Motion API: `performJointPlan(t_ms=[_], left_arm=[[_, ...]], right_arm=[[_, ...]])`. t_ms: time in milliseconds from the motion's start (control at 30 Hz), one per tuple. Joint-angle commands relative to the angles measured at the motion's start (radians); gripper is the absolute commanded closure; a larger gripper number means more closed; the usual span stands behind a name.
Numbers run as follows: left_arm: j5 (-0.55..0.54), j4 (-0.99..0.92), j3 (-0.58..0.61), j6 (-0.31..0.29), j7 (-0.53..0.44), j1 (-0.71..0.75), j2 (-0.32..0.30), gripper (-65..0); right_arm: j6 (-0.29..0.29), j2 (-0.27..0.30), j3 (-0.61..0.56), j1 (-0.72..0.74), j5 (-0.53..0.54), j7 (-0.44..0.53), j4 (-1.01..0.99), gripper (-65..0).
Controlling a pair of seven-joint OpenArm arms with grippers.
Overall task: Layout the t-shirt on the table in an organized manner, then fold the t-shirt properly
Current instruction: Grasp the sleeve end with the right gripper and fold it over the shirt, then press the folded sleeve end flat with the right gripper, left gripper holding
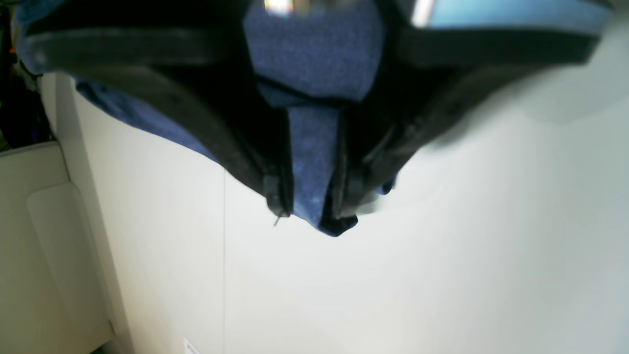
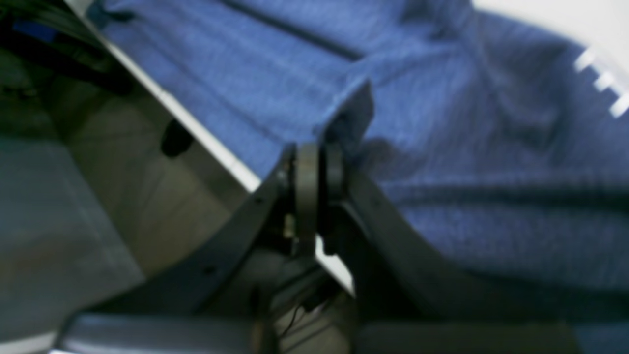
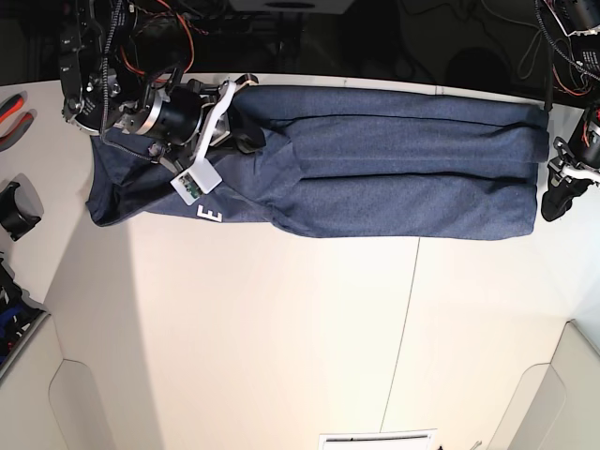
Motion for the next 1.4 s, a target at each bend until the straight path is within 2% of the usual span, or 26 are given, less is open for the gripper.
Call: performJointPlan(t_ms=[0, 67, 100, 167, 200, 233, 400, 533, 600, 633, 667, 700, 800, 867, 967, 1067, 1133, 1200, 1367], left_arm=[[-0.021, 0.018, -0.005, -0.013, -0.022, -0.005, -0.019, -18.1], [-0.021, 0.018, -0.005, -0.013, -0.022, -0.006, -0.019, -18.1], [-0.021, 0.018, -0.005, -0.013, -0.022, -0.006, -0.019, -18.1], [-0.021, 0.018, -0.005, -0.013, -0.022, -0.006, -0.019, -18.1], [-0.021, 0.018, -0.005, -0.013, -0.022, -0.006, -0.019, -18.1], [-0.021, 0.018, -0.005, -0.013, -0.022, -0.006, -0.019, -18.1], [-0.022, 0.018, -0.005, -0.013, -0.022, -0.006, -0.019, -18.1], [-0.021, 0.018, -0.005, -0.013, -0.022, -0.006, -0.019, -18.1], [-0.021, 0.018, -0.005, -0.013, -0.022, -0.006, -0.019, -18.1], [-0.021, 0.018, -0.005, -0.013, -0.021, -0.005, -0.019, -18.1], [-0.021, 0.018, -0.005, -0.013, -0.021, -0.005, -0.019, -18.1], [-0.022, 0.018, -0.005, -0.013, -0.021, -0.005, -0.019, -18.1], [-0.022, 0.018, -0.005, -0.013, -0.022, -0.006, -0.019, -18.1], [-0.022, 0.018, -0.005, -0.013, -0.022, -0.006, -0.019, -18.1], [-0.022, 0.018, -0.005, -0.013, -0.028, -0.006, -0.019, -18.1], [-0.022, 0.018, -0.005, -0.013, -0.029, -0.006, -0.019, -18.1], [-0.022, 0.018, -0.005, -0.013, -0.029, -0.006, -0.019, -18.1], [-0.021, 0.018, -0.005, -0.013, -0.028, -0.006, -0.019, -18.1], [-0.021, 0.018, -0.005, -0.013, -0.028, -0.006, -0.019, -18.1]], right_arm=[[0.006, 0.003, 0.003, -0.006, 0.018, 0.013, 0.017, 0.0], [0.006, 0.003, 0.003, -0.014, 0.018, -0.019, 0.017, 0.0], [0.006, 0.003, 0.003, -0.014, 0.018, -0.031, 0.017, -2.7], [0.006, 0.003, 0.003, -0.014, 0.018, -0.027, 0.017, -23.7], [0.006, 0.003, 0.003, -0.014, 0.018, -0.017, 0.017, -28.6], [0.006, 0.003, 0.003, -0.014, 0.018, -0.010, 0.017, -29.0], [0.006, 0.003, 0.003, 0.003, 0.018, 0.051, 0.017, -28.9], [0.006, 0.002, 0.003, 0.080, -0.003, 0.067, 0.017, -28.3], [-0.002, 0.002, 0.003, 0.129, -0.090, 0.103, 0.017, -20.8], [-0.020, 0.002, 0.003, 0.153, -0.151, 0.124, 0.016, -13.3], [-0.042, 0.002, 0.003, 0.180, -0.212, 0.142, 0.014, -3.2], [-0.072, 0.002, 0.003, 0.206, -0.268, 0.156, 0.010, 0.0], [-0.180, 0.003, 0.003, 0.282, -0.424, 0.182, -0.038, 0.0], [-0.212, 0.003, 0.003, 0.320, -0.472, 0.179, -0.112, 0.0], [-0.200, 0.003, 0.002, 0.359, -0.446, 0.142, -0.261, 0.0], [-0.160, 0.004, 0.003, 0.350, -0.398, 0.045, -0.329, 0.0], [-0.146, 0.014, 0.003, 0.319, -0.354, -0.021, -0.304, 0.0], [-0.143, 0.035, 0.003, 0.270, -0.333, -0.047, -0.238, 0.0], [-0.157, 0.100, 0.006, 0.142, -0.396, -0.056, -0.050, 0.0]])
